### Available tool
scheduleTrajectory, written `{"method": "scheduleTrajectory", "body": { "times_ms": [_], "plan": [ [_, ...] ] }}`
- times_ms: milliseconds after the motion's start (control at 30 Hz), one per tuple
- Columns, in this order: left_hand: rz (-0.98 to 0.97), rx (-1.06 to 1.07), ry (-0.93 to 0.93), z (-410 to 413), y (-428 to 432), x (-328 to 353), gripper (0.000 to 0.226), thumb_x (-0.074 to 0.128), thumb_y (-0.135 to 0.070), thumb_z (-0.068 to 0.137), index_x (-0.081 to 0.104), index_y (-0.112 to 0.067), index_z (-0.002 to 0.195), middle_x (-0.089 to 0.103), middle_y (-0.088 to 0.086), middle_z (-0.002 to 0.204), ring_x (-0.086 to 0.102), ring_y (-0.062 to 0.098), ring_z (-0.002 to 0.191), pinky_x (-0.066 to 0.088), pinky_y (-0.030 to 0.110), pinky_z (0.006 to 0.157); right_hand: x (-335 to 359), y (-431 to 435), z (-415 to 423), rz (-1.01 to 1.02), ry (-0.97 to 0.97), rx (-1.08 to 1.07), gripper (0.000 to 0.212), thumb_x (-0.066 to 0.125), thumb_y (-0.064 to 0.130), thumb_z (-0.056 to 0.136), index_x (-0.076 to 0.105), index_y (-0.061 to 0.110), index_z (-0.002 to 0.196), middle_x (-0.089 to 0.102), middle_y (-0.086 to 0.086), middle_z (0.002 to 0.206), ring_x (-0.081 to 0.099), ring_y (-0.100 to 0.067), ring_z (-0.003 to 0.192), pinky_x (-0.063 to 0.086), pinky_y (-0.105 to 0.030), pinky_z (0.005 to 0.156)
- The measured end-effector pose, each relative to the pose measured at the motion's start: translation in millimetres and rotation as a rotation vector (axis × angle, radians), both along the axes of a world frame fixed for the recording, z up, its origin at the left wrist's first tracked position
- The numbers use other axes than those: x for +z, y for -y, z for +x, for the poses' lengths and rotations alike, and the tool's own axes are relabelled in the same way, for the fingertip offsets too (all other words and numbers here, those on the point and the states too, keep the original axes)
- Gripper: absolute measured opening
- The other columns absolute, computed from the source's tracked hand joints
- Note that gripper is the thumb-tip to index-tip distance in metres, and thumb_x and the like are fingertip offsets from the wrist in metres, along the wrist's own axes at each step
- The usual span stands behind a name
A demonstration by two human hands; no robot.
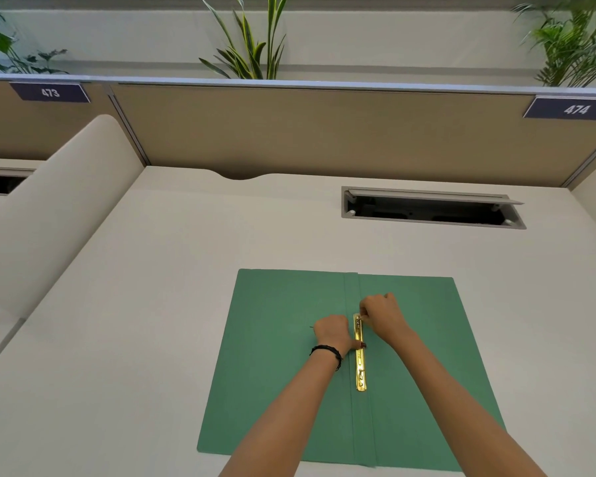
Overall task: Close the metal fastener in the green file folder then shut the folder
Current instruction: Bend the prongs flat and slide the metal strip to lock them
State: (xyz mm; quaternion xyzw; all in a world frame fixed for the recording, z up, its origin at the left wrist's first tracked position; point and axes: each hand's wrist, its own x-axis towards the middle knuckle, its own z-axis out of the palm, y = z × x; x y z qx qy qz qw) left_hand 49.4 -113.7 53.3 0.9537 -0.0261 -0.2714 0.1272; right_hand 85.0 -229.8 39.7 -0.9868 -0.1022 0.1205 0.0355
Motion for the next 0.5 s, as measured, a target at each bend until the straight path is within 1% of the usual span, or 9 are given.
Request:
{"method": "scheduleTrajectory", "body": {
  "times_ms": [100,167,233,333,400,500],
  "plan": [
    [0.007,-0.005,-0.004,-0.3,0.3,1.0,0.055,0.061,-0.057,0.083,0.031,-0.017,0.058,0.039,-0.003,0.057,0.051,0.014,0.078,0.024,0.021,0.049,0.5,2.1,0.2,-0.002,0.008,0.007,0.017,0.05,0.005,0.09,0.066,0.01,0.089,0.073,-0.005,0.093,0.065,-0.023,0.088,0.031,-0.037,0.1],
    [0.01,-0.005,-0.004,-0.4,0.4,1.0,0.056,0.061,-0.057,0.082,0.031,-0.017,0.058,0.038,-0.003,0.057,0.051,0.014,0.078,0.024,0.022,0.049,1.3,4.1,1.1,-0.015,0.009,0.003,0.014,0.053,0.009,0.09,0.067,0.012,0.087,0.073,-0.003,0.091,0.066,-0.022,0.088,0.023,-0.042,0.11],
    [0.009,-0.004,-0.003,-0.3,0.5,1.0,0.056,0.061,-0.057,0.082,0.031,-0.017,0.058,0.038,-0.003,0.057,0.051,0.014,0.078,0.025,0.022,0.049,1.3,5.5,1.7,-0.026,0.011,-0.001,0.013,0.055,0.012,0.09,0.067,0.013,0.086,0.073,-0.001,0.089,0.066,-0.02,0.088,0.016,-0.047,0.115],
    [0.008,-0.005,-0.005,-0.7,0.5,1.2,0.056,0.062,-0.058,0.082,0.031,-0.017,0.058,0.039,-0.003,0.057,0.051,0.014,0.078,0.025,0.022,0.049,1.3,5.0,2.3,-0.032,0.009,0.006,0.013,0.055,0.013,0.09,0.067,0.015,0.084,0.073,0.0,0.089,0.066,-0.019,0.088,0.01,-0.05,0.117],
    [0.012,-0.006,-0.004,-0.7,0.1,1.5,0.057,0.062,-0.058,0.081,0.031,-0.017,0.057,0.038,-0.003,0.057,0.051,0.014,0.077,0.025,0.022,0.048,1.1,4.4,3.2,-0.04,0.01,0.034,0.016,0.053,0.01,0.09,0.064,0.018,0.082,0.073,0.0,0.089,0.066,-0.018,0.088,0.004,-0.051,0.118],
    [0.016,-0.005,-0.004,0.0,0.2,0.8,0.057,0.062,-0.058,0.082,0.032,-0.017,0.057,0.039,-0.003,0.057,0.052,0.014,0.077,0.026,0.021,0.049,0.5,7.4,5.3,-0.025,0.007,0.081,0.014,0.054,0.01,0.09,0.066,0.015,0.088,0.071,-0.001,0.093,0.064,-0.018,0.092,-0.001,-0.055,0.117]
  ]
}}
